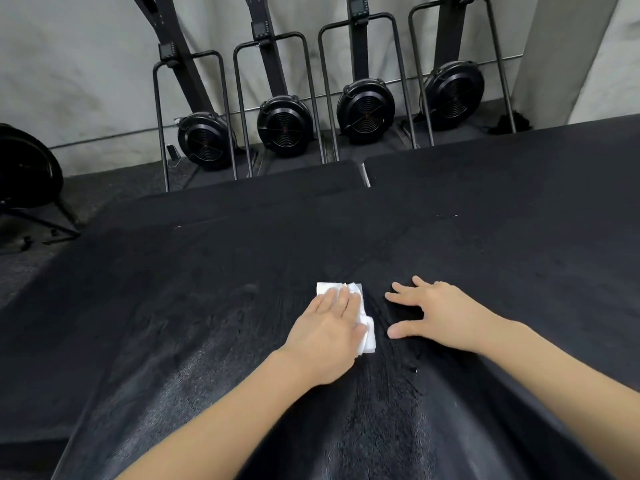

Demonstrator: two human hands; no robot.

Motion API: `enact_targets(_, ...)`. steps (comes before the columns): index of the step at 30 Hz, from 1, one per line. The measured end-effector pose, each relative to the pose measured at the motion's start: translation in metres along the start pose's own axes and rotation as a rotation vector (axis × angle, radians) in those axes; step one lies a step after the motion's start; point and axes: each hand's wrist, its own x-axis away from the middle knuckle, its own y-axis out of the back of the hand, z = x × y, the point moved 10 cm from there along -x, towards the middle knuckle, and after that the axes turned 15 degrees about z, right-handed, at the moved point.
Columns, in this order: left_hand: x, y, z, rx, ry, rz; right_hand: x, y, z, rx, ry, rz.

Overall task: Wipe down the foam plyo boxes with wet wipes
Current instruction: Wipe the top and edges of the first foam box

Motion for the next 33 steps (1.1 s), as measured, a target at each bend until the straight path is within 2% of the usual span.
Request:
enact_targets(5, -0.048, 0.018, 0.036, 0.002, 0.063, 0.001, -0.009, 0.004, -0.001, -0.001, -0.038, 0.044)
enact_targets(8, -0.062, 0.020, 0.032, -0.058, 0.062, -0.021, -0.011, 0.003, -0.001, 0.010, -0.050, 0.059)
enact_targets(11, -0.040, 0.008, -0.001, -0.101, -0.073, -0.068, -0.011, 0.003, 0.000, 0.025, -0.060, 0.073)
enact_targets(13, -0.021, 0.001, -0.008, -0.033, -0.115, -0.038, -0.011, 0.002, 0.001, 0.034, -0.057, 0.080)
enact_targets(15, -0.026, 0.002, 0.003, -0.061, -0.099, 0.007, -0.010, 0.002, 0.001, 0.034, -0.058, 0.085)
enact_targets(18, -0.061, 0.017, 0.035, -0.077, -0.034, -0.009, -0.012, 0.002, 0.000, 0.036, -0.059, 0.089)
enact_targets(23, -0.128, 0.053, 0.084, 0.102, 0.045, -0.003, -0.018, 0.003, -0.003, 0.031, -0.065, 0.102)
enact_targets(26, -0.147, 0.061, 0.084, 0.082, 0.049, -0.036, -0.020, 0.009, 0.002, 0.044, -0.065, 0.110)
enact_targets(30, -0.125, 0.045, 0.072, 0.093, -0.041, -0.051, -0.016, 0.024, 0.008, 0.112, -0.087, 0.067)
enact_targets(33, -0.096, 0.034, 0.056, -0.005, -0.127, -0.065, -0.018, 0.051, 0.013, 0.178, -0.132, -0.076)
